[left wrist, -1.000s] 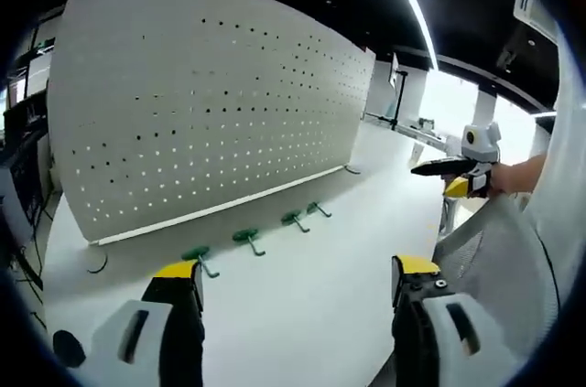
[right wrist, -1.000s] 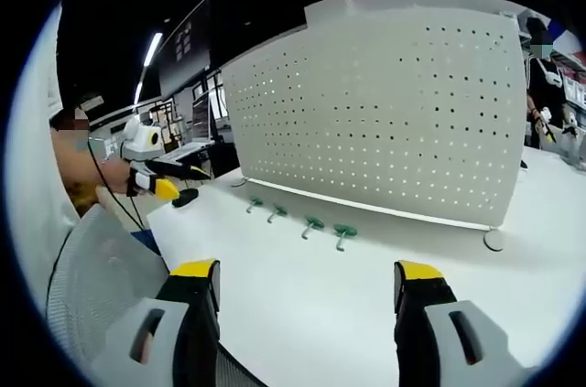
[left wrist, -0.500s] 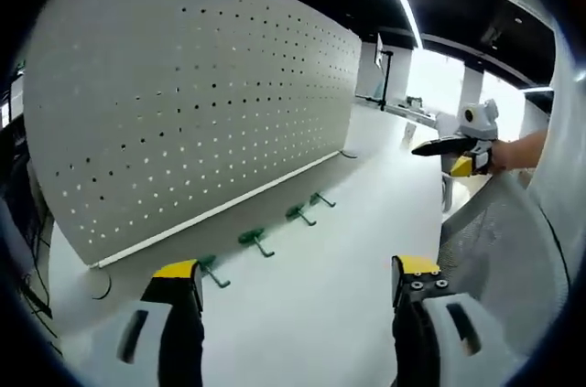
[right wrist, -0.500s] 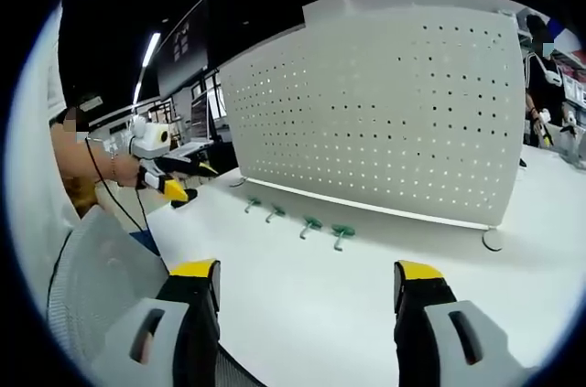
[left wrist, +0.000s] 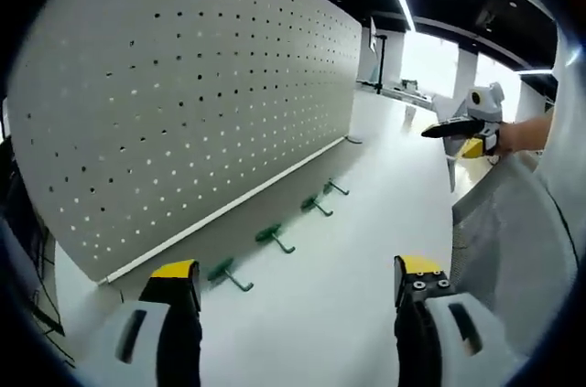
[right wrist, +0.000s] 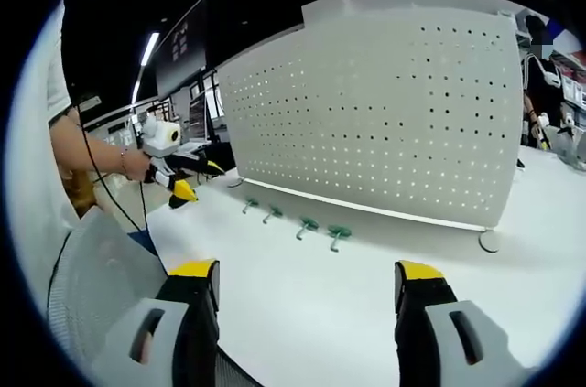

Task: Insert the hook assembly into the mounting plate slot until the hook locks in place.

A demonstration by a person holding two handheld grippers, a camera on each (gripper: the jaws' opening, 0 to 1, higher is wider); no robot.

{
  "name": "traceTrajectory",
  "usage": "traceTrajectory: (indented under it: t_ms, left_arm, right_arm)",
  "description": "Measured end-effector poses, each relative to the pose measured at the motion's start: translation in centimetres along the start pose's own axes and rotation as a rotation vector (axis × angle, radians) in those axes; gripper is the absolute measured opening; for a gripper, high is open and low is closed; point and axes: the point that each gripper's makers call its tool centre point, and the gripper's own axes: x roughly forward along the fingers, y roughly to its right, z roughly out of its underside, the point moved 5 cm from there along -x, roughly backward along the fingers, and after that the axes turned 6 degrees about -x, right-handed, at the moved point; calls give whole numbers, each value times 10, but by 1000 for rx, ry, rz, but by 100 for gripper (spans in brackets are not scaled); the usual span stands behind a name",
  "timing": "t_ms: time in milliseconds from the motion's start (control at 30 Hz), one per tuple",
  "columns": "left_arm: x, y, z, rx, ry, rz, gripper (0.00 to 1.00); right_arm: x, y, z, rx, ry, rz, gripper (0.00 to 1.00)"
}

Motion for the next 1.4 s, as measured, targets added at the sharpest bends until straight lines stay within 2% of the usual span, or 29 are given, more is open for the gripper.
traceTrajectory:
  t_ms: [67, 600, 1167, 1400]
  left_arm:
    - [2, -3, 1, -4, -15, 8, 90]
    - [12, -28, 0, 52, -88, 9, 92]
    - [33, -40, 7, 160, -227, 76, 91]
    - [38, -46, 8, 200, -261, 94, 89]
  right_arm:
    - [0, -2, 1, 12, -4, -10, 73]
    - [4, -4, 3, 6, -10, -25, 76]
    - [7, -7, 5, 13, -21, -49, 75]
    - [6, -5, 7, 22, -29, -42, 75]
